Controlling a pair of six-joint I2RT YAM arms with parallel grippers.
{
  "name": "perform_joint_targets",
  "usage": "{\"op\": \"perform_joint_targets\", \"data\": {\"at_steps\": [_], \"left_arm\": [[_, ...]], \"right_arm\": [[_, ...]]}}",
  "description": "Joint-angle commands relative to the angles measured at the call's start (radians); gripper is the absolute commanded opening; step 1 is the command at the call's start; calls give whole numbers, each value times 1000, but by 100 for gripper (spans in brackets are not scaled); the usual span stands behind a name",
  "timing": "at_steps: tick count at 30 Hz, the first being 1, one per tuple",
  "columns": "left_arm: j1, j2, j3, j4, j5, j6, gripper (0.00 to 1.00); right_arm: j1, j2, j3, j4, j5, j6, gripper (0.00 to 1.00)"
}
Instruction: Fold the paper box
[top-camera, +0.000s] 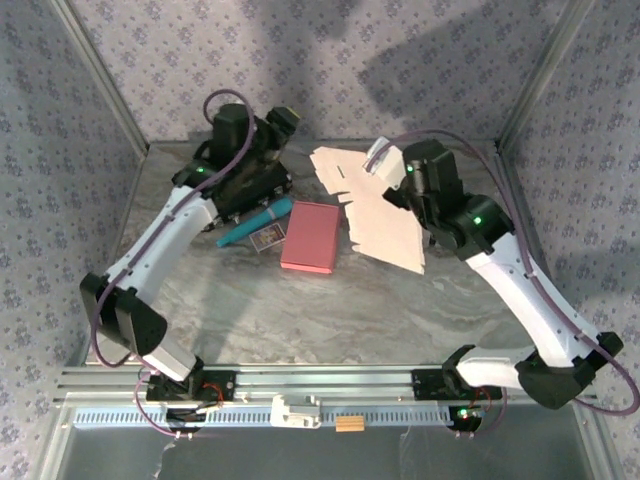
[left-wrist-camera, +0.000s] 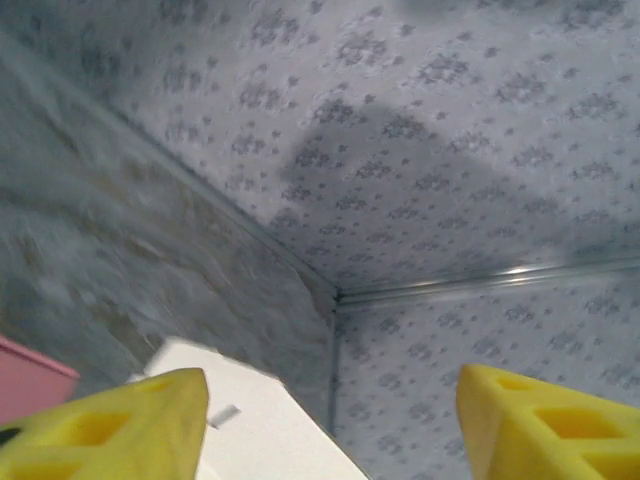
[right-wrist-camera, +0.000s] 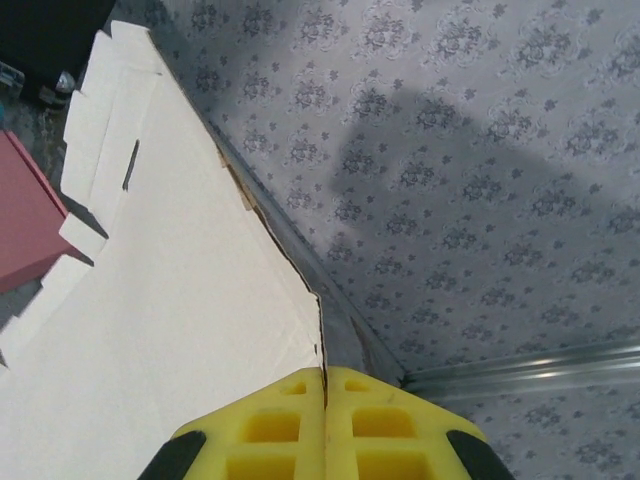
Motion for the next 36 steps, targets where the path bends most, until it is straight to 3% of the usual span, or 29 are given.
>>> {"op": "perform_joint_targets", "data": {"at_steps": [1, 2, 4, 7, 10, 12, 20, 23, 27, 30, 36], "left_arm": [[28, 15, -33, 44, 298, 501, 47], [23, 25, -48, 37, 347, 605, 39], [28, 32, -142, 110, 452, 734, 38], [51, 59, -254, 234, 584, 859, 42], [81, 117, -268, 329, 746, 897, 42], [81, 118, -263, 310, 758, 954, 43], [95, -9, -400, 338, 722, 924, 56], [97, -46, -433, 305, 774, 959, 64], [89, -16, -408, 186, 793, 1076, 67], [113, 38, -402, 280, 801, 1044, 70], [76, 159, -273, 287, 896, 1058, 72]], "right_arm": [[-55, -55, 52, -36, -145, 94, 0], [-66, -68, 50, -34, -174, 106, 0], [-92, -91, 38, -28, -241, 127, 0], [-128, -106, 30, -41, -302, 164, 0], [-146, -112, 32, -55, -334, 177, 0], [-162, -104, 46, -78, -354, 187, 0], [-212, -84, 60, -97, -392, 218, 0], [-228, -88, 58, -92, -420, 218, 0], [-234, -93, 58, -92, -451, 216, 0], [-235, -95, 61, -102, -453, 222, 0], [-235, -95, 59, -118, -462, 226, 0]]}}
